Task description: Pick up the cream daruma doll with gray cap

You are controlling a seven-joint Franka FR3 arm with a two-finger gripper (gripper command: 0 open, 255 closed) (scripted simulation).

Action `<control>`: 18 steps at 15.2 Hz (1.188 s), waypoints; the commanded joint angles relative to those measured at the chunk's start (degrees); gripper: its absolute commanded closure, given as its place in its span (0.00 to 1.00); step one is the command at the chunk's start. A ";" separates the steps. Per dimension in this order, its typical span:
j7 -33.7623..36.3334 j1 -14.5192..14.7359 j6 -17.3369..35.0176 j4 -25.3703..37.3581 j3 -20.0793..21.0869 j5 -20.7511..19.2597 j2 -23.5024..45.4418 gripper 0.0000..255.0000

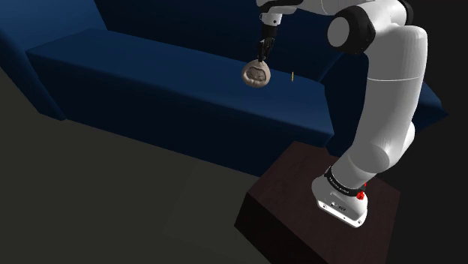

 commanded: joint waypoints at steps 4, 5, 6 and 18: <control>0.01 0.01 0.03 -0.04 0.01 0.00 0.02 1.00; 0.08 -0.03 -0.68 0.58 -0.02 -0.05 -0.08 1.00; 0.14 -0.07 -1.39 1.21 -0.05 -0.10 -0.18 1.00; 0.86 -1.08 -10.79 11.02 -0.20 -0.19 0.13 1.00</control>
